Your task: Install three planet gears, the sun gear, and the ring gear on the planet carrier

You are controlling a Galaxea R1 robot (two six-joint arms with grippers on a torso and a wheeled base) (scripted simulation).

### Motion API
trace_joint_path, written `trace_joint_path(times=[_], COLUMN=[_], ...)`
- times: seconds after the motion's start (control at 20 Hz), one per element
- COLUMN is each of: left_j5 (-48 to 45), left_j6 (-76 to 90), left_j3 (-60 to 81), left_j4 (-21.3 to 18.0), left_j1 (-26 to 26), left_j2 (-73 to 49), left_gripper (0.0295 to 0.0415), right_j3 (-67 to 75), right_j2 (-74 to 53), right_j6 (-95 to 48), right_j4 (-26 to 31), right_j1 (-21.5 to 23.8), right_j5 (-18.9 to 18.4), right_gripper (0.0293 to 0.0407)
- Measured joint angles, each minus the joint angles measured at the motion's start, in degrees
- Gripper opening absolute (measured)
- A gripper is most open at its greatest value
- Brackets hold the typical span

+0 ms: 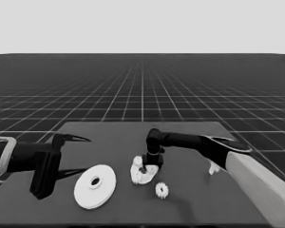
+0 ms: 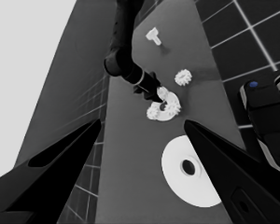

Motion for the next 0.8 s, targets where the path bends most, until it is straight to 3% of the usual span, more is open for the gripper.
trace_joint_path(times=[0.3,0.45,0.8], left_j5=[0.0,0.0,0.0], left_j6=[0.0,0.0,0.0], left_j3=[0.0,0.0,0.0], left_j4=[0.0,0.0,0.0], left_j1=[0.0,0.0,0.0], left_j2=[0.0,0.0,0.0], left_gripper=[0.0385,0.0385,0.0385], right_j3=[-0.01,5.33,5.85], right_j2=[0.0,-1.51,-1.63], right_j6=[0.0,3.15,3.48], right_j4=[0.0,6.41,8.26], right_j1=[0.0,6.95,8.79], right_j5=[0.0,-2.79,-3.19], right_gripper=[0.0385,0.0385,0.0385])
